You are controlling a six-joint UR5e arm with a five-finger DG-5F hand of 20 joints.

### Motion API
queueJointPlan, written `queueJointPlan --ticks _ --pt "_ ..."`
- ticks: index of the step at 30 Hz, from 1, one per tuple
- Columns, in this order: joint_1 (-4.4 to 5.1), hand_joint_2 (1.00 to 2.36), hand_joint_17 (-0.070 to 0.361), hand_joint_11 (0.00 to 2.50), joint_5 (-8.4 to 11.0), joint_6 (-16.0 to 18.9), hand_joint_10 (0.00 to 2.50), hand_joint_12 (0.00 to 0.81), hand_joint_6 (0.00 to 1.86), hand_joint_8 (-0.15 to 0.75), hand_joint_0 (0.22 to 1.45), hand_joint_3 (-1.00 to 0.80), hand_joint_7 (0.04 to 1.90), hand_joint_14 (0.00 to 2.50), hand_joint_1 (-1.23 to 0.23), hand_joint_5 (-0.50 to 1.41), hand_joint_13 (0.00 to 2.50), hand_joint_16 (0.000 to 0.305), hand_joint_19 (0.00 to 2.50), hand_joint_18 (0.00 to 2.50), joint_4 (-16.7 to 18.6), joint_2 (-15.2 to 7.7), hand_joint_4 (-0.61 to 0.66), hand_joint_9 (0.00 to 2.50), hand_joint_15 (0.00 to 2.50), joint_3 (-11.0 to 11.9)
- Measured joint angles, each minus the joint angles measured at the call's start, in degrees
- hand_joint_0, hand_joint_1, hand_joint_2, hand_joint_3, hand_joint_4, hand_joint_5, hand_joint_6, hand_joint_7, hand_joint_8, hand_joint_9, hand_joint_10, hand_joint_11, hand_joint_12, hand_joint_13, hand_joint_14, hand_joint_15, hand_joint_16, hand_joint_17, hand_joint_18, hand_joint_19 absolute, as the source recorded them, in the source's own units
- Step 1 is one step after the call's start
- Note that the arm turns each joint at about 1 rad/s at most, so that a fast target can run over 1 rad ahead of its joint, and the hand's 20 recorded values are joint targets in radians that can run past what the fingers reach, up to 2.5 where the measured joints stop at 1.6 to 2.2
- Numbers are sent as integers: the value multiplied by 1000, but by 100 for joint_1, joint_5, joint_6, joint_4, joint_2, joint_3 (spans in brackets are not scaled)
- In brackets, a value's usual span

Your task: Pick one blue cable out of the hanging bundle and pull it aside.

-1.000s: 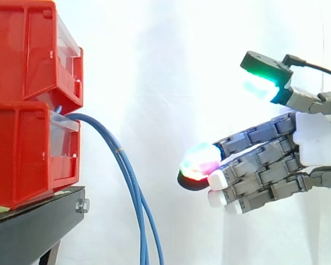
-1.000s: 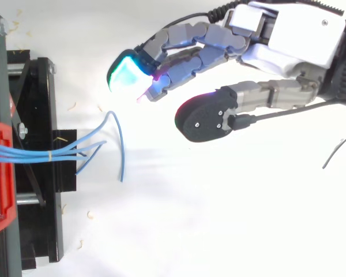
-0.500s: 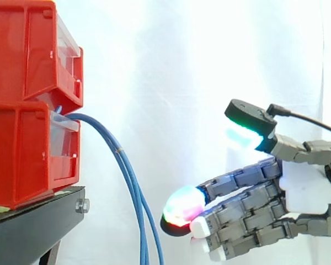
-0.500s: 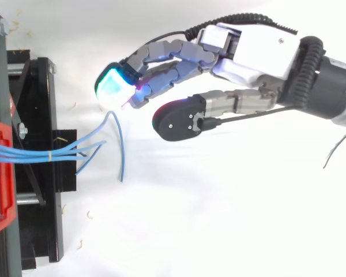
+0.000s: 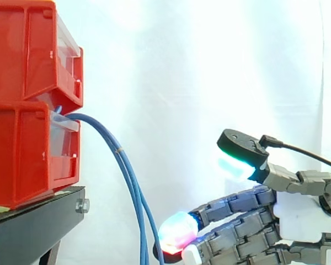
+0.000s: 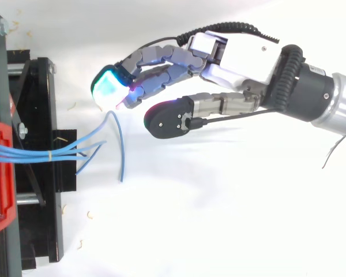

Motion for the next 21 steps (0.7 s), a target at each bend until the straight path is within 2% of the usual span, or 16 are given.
queueJointPlan --ticks 5,13,18,21 --pt "10 1000 115 168 12 -13 4 351 502 310 484 -491 729 10 -505 -186 596 51 298 413 75 -85 323 704 288 2" --pt "58 1000 116 167 18 -2 4 352 502 313 482 -489 726 10 -505 -185 596 52 313 421 736 -436 325 705 295 96" --pt "115 1000 117 167 33 -131 5 355 502 313 481 -493 730 11 -504 -185 598 52 322 428 857 -493 325 704 290 211" --pt "132 1000 118 179 19 -182 5 354 502 314 480 -491 731 10 -504 -183 598 53 321 432 887 -602 331 705 300 293"
